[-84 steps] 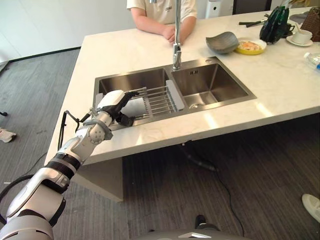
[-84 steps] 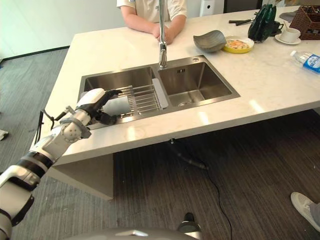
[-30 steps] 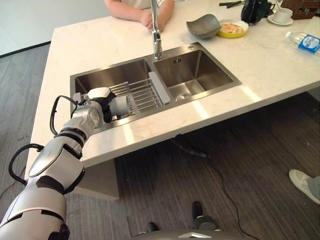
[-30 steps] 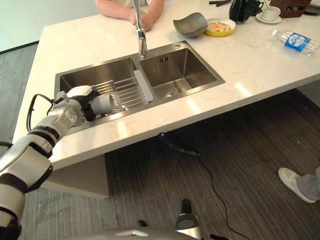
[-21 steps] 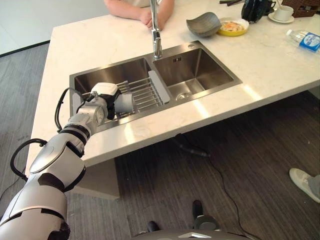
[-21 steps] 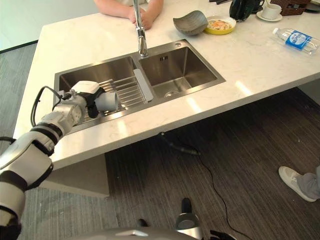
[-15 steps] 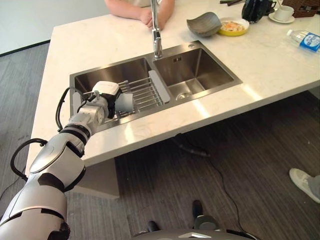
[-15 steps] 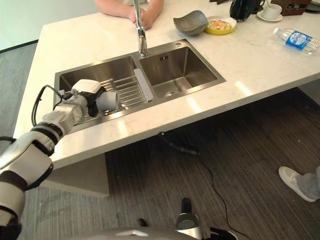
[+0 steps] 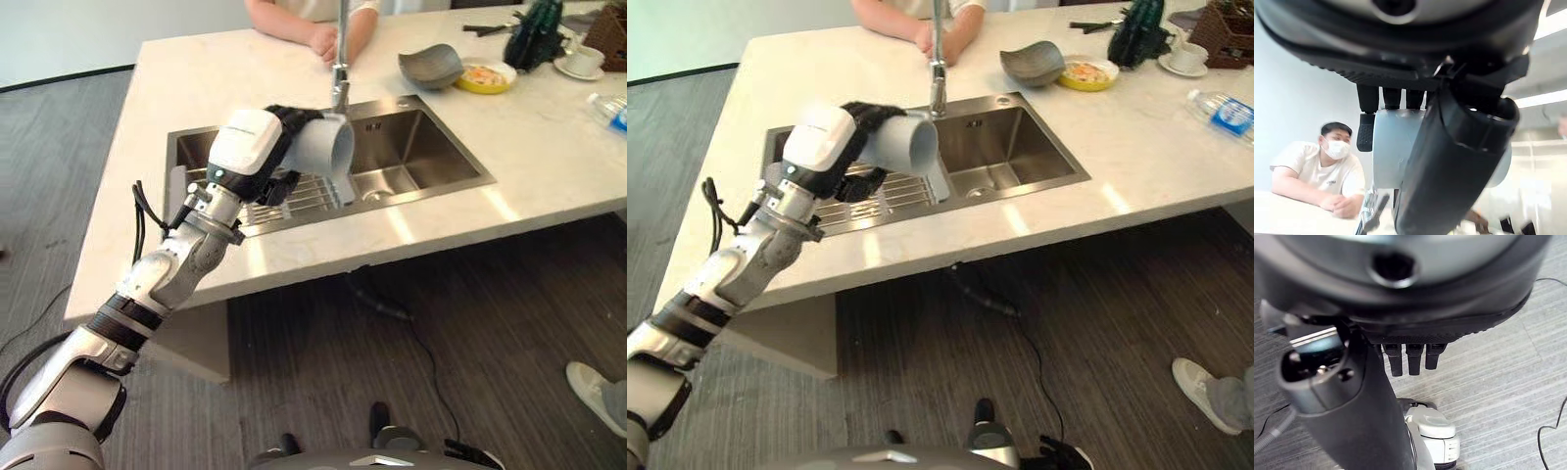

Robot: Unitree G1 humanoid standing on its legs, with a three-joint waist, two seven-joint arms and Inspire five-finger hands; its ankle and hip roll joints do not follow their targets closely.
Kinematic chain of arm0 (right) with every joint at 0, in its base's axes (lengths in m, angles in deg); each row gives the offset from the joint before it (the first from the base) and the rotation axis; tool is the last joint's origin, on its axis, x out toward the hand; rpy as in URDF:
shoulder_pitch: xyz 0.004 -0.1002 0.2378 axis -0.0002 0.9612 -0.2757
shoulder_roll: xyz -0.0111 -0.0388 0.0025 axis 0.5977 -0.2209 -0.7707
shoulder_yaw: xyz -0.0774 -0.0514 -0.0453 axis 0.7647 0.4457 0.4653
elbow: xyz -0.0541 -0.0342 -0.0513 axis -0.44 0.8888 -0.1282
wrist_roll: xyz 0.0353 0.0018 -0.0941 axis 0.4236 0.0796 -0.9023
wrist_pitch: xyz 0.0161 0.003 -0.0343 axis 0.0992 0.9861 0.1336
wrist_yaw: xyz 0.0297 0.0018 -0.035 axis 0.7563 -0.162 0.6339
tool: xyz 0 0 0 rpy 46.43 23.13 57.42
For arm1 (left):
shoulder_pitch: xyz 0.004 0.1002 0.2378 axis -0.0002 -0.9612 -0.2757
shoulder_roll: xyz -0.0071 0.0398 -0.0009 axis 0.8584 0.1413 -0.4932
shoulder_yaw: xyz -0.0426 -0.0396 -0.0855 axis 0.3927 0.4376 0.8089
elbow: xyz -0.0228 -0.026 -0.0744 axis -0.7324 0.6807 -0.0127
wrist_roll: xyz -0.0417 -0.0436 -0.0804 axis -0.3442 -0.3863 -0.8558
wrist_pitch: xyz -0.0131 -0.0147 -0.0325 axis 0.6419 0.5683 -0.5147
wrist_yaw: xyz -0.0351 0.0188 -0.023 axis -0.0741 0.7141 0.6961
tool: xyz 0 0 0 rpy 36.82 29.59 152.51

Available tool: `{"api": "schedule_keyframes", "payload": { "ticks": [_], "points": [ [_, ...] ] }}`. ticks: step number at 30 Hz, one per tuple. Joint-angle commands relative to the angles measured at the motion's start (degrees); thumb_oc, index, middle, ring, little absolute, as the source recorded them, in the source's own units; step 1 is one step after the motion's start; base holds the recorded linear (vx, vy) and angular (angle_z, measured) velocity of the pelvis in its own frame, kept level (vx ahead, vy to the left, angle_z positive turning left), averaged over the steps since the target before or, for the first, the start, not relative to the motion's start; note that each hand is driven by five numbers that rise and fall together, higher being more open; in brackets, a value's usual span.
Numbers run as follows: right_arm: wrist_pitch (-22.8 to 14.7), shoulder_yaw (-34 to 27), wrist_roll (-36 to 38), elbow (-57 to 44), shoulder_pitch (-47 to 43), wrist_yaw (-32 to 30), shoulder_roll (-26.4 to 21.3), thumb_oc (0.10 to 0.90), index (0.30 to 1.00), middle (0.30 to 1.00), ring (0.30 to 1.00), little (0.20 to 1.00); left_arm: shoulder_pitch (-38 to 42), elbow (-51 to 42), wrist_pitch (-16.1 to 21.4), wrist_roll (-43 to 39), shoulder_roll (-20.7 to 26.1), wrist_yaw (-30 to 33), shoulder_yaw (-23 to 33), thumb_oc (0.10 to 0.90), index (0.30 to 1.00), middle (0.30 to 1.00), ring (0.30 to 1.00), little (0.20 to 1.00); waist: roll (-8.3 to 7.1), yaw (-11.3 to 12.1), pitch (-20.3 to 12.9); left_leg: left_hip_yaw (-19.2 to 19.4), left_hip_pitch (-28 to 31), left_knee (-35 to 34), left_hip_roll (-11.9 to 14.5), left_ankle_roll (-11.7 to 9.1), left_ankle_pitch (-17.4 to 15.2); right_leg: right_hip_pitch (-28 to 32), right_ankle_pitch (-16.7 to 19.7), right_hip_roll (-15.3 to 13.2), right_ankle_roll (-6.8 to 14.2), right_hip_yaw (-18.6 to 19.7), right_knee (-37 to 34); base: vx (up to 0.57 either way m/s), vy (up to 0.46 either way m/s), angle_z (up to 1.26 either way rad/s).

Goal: Place the dishes in the dishwasher.

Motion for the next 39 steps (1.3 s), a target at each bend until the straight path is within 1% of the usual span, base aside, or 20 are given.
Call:
{"api": "schedule_keyframes", "payload": {
  "ticks": [1, 4, 6, 8, 9, 10, 11, 13, 16, 20, 22, 24, 25, 26, 30, 33, 34, 35, 37, 39],
  "points": [
    [-0.51, -1.57, 1.39, 0.59, 1.18, 0.26, 0.42, 0.800, 0.900, 0.900, 0.900, 0.900, 4.87, -2.43, 4.86, -17.69, -3.90, 5.18, 13.23, 0.400, 0.300, 0.300, 0.300, 0.300, 0.64, 3.03, -4.54, -4.48, -2.96, 0.57, -1.23, -0.70, -2.53, 1.10, -6.92, -7.39, 7.71, -4.78, 8.97, -0.07, 0.026, 0.27],
    [-0.14, -1.24, 2.30, -0.43, 0.07, 0.36, 0.78, 0.800, 0.900, 0.900, 0.900, 0.900, 3.13, -3.72, 7.47, -25.02, -8.59, 3.11, 14.77, 0.400, 0.300, 0.300, 0.300, 0.300, 1.06, 4.03, -4.80, -9.18, -4.73, 0.81, -2.22, -0.32, -1.72, 0.69, -9.50, -6.22, 6.72, -2.22, 13.58, -0.09, 0.025, 0.64],
    [-0.05, 0.31, 2.92, -1.17, -0.89, 0.83, 0.84, 0.800, 0.900, 0.900, 0.900, 0.900, 1.49, -3.26, 8.45, -29.34, -10.10, 0.88, 15.01, 0.400, 0.300, 0.300, 0.300, 0.300, 1.36, 4.05, -4.67, -12.81, -5.95, 1.08, -2.41, 0.00, -0.29, -0.70, -13.68, -1.58, 5.17, 4.04, 18.56, -0.09, -0.030, 0.89],
    [-0.09, 2.05, 2.58, -1.89, -0.88, 1.48, 0.98, 0.800, 0.900, 0.900, 0.900, 0.900, -1.23, -3.40, 8.30, -31.59, -10.34, -0.60, 16.50, 0.400, 0.300, 0.300, 0.300, 0.300, 1.19, 4.85, -4.84, -15.52, -7.76, 1.72, -2.77, 0.14, 1.20, 0.08, -16.15, 2.16, 3.50, 6.70, 19.89, -0.12, -0.081, 1.16],
    [-0.08, 2.07, 2.58, -1.87, -0.85, 1.48, 0.96, 0.800, 0.900, 0.900, 0.900, 0.900, -1.30, -3.42, 8.28, -31.59, -10.36, -0.62, 16.52, 0.400, 0.300, 0.300, 0.300, 0.300, 1.09, 4.80, -5.01, -15.59, -7.60, 1.54, -2.91, 0.09, 0.97, 0.18, -16.49, 2.04, 3.56, 6.68, 19.91, -0.24, -0.230, 1.15],
    [-0.24, 3.66, 1.65, -4.05, -0.58, 2.18, 0.49, 0.800, 0.900, 0.900, 0.900, 0.900, -5.04, -3.55, 6.61, -28.60, -8.05, -1.60, 19.13, 0.400, 0.300, 0.300, 0.300, 0.300, -0.31, 7.79, -4.69, -18.68, -10.76, 2.26, -3.63, -1.19, 3.76, 2.69, -19.91, 4.19, 0.56, 5.50, 17.17, -0.16, -0.197, 0.71],
    [-0.26, 3.75, 1.65, -4.05, -0.54, 2.17, 0.51, 0.800, 0.900, 0.900, 0.900, 0.900, -5.21, -3.70, 6.54, -28.56, -8.02, -1.61, 19.21, 0.400, 0.300, 0.300, 0.300, 0.300, -0.40, 7.49, -4.73, -18.92, -10.79, 2.31, -3.70, -1.25, 3.77, 2.88, -19.92, 4.18, 0.51, 5.24, 16.97, -0.29, -0.304, 0.93],
    [-0.52, 3.93, 1.78, -5.36, -0.09, 2.39, 0.14, 0.800, 0.900, 0.900, 0.900, 0.900, -7.86, -3.33, 5.30, -27.87, -7.05, -2.16, 21.53, 0.400, 0.300, 0.300, 0.300, 0.300, -1.06, 9.45, -4.25, -20.11, -13.37, 2.50, -3.14, -3.77, 6.28, 4.46, -20.70, 5.60, -0.67, 3.61, 13.26, -0.21, -0.240, 0.99],
    [-1.19, 3.57, 2.05, -6.02, -0.26, 2.35, -0.19, 0.800, 0.900, 0.900, 0.900, 0.900, -13.50, -3.67, 4.81, -25.58, -6.30, -3.28, 25.36, 0.400, 0.300, 0.300, 0.300, 0.300, -0.88, 11.53, -2.82, -21.72, -15.36, 2.87, -2.45, -6.19, 7.85, 6.52, -19.98, 6.51, -1.35, 1.79, 9.11, -0.19, -0.200, 0.48],
    [-1.56, 3.79, 1.38, -6.20, -1.44, 1.92, -1.33, 0.800, 0.900, 0.900, 0.900, 0.900, -17.15, -3.80, 3.73, -22.93, -5.10, -4.26, 26.72, 0.400, 0.300, 0.300, 0.300, 0.300, 0.67, 12.52, -1.21, -23.57, -18.57, 5.43, -1.14, -7.38, 9.22, 6.45, -19.64, 8.12, -2.55, 0.24, 8.35, -0.13, -0.117, 0.95],
    [-1.52, 3.84, -0.31, -6.03, -0.81, 2.08, -3.02, 0.800, 0.900, 0.900, 0.900, 0.900, -20.36, -4.70, 3.15, -21.41, -4.19, -4.86, 28.35, 0.400, 0.300, 0.300, 0.300, 0.300, 2.60, 11.95, 1.43, -19.31, -20.81, 8.07, 1.25, -7.66, 10.60, 6.39, -19.90, 8.30, -3.83, -2.71, 8.71, -0.27, -0.042, 1.20],
    [-1.67, 2.64, -0.62, -3.60, -1.06, 1.18, -2.95, 0.800, 0.900, 0.900, 0.900, 0.900, -23.17, -7.82, 3.32, -21.35, -5.34, -6.50, 29.17, 0.400, 0.300, 0.300, 0.300, 0.300, 2.91, 10.58, 1.32, -8.68, -19.88, 6.21, 4.52, -5.69, 9.99, 5.87, -19.04, 7.34, -3.49, -5.97, 7.90, -0.14, 0.057, 1.12],
    [-1.67, 2.64, -0.62, -3.60, -1.06, 1.18, -2.95, 0.800, 0.900, 0.900, 0.900, 0.900, -23.17, -7.82, 3.32, -21.35, -5.34, -6.50, 29.17, 0.400, 0.300, 0.300, 0.300, 0.300, 2.91, 10.58, 1.32, -8.68, -19.88, 6.21, 4.52, -5.69, 9.99, 5.87, -19.04, 7.34, -3.49, -5.97, 7.90, -0.10, 0.062, 0.96],
    [-1.51, 1.47, -0.42, -1.96, -1.29, 0.67, -2.74, 0.800, 0.900, 0.900, 0.900, 0.900, -25.25, -8.96, 3.71, -21.04, -5.24, -6.88, 30.43, 0.400, 0.300, 0.300, 0.300, 0.300, 2.92, 10.44, 1.19, -4.73, -19.70, 5.82, 6.25, -5.93, 10.25, 5.72, -18.38, 6.86, -3.34, -7.72, 7.34, -0.03, 0.037, 0.76],
    [-0.17, 1.30, -1.02, 1.61, -1.43, 1.82, -1.39, 0.800, 0.900, 0.900, 0.900, 0.900, -30.77, -9.13, 3.84, -23.30, -8.33, -6.44, 33.78, 0.400, 0.300, 0.300, 0.300, 0.300, 0.95, 10.37, 0.14, -4.29, -14.62, 8.35, 12.40, -8.28, 8.88, 5.37, -16.05, 3.30, -3.34, -12.99, 5.02, -0.22, 0.129, 1.10],
    [-0.14, 1.65, -1.56, 1.73, -1.37, 1.90, -1.74, 0.800, 0.900, 0.900, 0.900, 0.900, -29.53, -9.65, 5.41, -23.88, -9.33, -5.31, 34.03, 0.400, 0.300, 0.300, 0.300, 0.300, 1.15, 8.57, -0.77, 2.18, -7.89, 7.51, 17.15, -9.49, 6.83, 3.63, -13.81, 1.13, -2.50, -19.00, 3.40, -0.25, 0.182, 0.77],
    [-0.15, 1.67, -1.55, 1.74, -1.33, 1.94, -1.85, 0.800, 0.900, 0.900, 0.900, 0.900, -29.60, -9.63, 5.48, -23.82, -9.43, -5.25, 34.03, 0.400, 0.300, 0.300, 0.300, 0.300, 1.29, 8.48, -0.69, 2.23, -7.54, 7.22, 17.11, -9.52, 6.79, 3.90, -13.69, 1.17, -2.34, -19.08, 3.30, -0.09, 0.265, 0.86],
    [-0.04, 0.90, -1.16, 1.90, -0.79, 1.84, -1.54, 0.800, 0.900, 0.900, 0.900, 0.900, -28.54, -9.59, 6.18, -24.58, -9.83, -5.08, 33.61, 0.400, 0.300, 0.300, 0.300, 0.300, 1.83, 6.89, -2.01, 7.47, -4.73, 5.88, 18.54, -9.79, 6.32, 4.13, -12.92, -0.23, -2.32, -22.54, 3.95, -0.02, 0.313, 1.00],
    [0.11, -1.31, -0.31, 2.22, 0.14, 1.09, -1.36, 0.800, 0.900, 0.900, 0.900, 0.900, -25.83, -9.24, 6.47, -25.67, -10.16, -5.22, 31.96, 0.400, 0.300, 0.300, 0.300, 0.300, 2.40, 4.74, -3.56, 15.40, -3.95, 2.37, 20.11, -9.80, 9.33, 4.80, -12.78, -2.10, -2.62, -29.00, 5.85, -0.03, 0.434, 1.64],
    [0.07, -1.74, -0.62, 1.97, 0.36, 0.22, -0.63, 0.800, 0.900, 0.900, 0.900, 0.900, -26.38, -10.52, 6.81, -27.51, -11.48, -6.14, 31.17, 0.400, 0.300, 0.300, 0.300, 0.300, 2.44, 4.57, -3.54, 13.48, -6.16, 3.23, 18.30, -8.84, 8.54, 5.16, -12.28, -3.66, -2.00, -28.99, 8.24, 0.04, 0.336, 1.58]
  ]
}}
